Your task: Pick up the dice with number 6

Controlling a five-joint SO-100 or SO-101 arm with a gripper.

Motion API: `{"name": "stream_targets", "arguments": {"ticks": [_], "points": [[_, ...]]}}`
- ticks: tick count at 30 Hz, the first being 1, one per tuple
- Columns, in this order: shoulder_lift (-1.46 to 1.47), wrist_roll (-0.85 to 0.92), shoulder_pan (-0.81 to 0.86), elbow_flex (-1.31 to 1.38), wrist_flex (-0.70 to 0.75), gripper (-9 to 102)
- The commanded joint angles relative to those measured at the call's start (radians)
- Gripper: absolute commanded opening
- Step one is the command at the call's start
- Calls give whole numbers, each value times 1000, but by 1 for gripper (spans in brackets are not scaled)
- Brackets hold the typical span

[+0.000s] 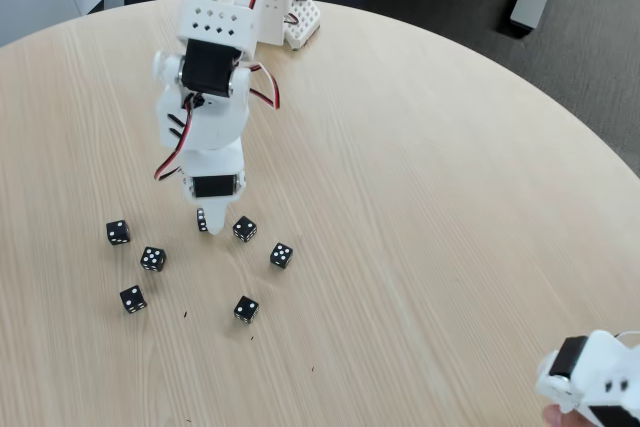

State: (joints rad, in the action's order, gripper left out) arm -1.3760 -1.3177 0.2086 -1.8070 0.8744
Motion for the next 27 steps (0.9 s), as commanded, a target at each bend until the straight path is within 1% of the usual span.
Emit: {"name": "stream_targets", "arguments": {"ticks": [1, 5, 11, 14, 18, 22, 27], "points": [[-23, 40, 3, 3, 2, 0], [-72, 92, -9, 9, 2, 0], [-388, 201, -15, 6, 3, 0], [-592, 302, -25, 2, 5, 0], [-830, 518, -49, 0, 11, 0], [-1031, 678, -86, 0, 92, 0], [-1224, 761, -167, 0, 281, 0]]}}
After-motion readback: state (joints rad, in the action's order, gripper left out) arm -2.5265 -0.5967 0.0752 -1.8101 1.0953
